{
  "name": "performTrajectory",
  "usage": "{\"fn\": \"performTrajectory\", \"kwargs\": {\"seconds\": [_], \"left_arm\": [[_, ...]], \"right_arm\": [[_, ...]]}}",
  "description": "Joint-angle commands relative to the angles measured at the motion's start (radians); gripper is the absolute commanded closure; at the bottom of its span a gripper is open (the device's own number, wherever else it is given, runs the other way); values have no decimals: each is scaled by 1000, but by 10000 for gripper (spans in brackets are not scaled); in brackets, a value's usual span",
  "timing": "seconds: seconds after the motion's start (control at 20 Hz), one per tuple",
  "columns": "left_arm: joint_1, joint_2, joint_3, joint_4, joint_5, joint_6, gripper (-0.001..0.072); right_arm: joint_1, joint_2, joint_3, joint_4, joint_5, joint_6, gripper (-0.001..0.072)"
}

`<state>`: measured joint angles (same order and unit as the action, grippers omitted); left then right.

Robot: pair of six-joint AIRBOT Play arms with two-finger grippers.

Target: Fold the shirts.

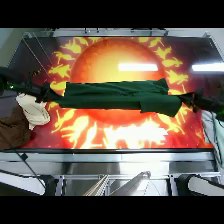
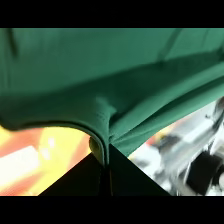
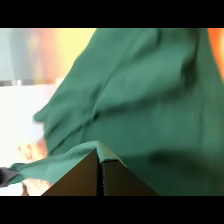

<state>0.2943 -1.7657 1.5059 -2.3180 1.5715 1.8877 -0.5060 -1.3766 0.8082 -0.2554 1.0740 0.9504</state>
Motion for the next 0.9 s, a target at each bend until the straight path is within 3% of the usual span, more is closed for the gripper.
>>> {"fn": "performTrajectory", "kwargs": {"seconds": [0.0,0.2,0.4,0.45,0.55,0.75,0.8,0.85], "left_arm": [[-32,-182,258,-30,2,-92,690],[-47,-358,411,-30,4,-128,694],[-55,-461,513,-31,30,-128,685],[-55,-464,510,-33,29,-129,462],[-51,-460,509,-34,60,-154,-3],[-10,-401,553,-40,106,-169,0],[2,-372,555,-40,102,-169,0],[10,-341,552,-40,99,-169,1]], "right_arm": [[105,-264,227,25,-97,-35,695],[148,-457,378,25,-99,-45,695],[146,-477,388,23,-98,-77,695],[146,-477,388,23,-87,-85,687],[141,-476,401,19,-15,-117,307],[48,-432,516,-135,158,-33,289],[21,-412,543,-218,153,22,147],[2,-399,561,-295,146,63,56]]}}
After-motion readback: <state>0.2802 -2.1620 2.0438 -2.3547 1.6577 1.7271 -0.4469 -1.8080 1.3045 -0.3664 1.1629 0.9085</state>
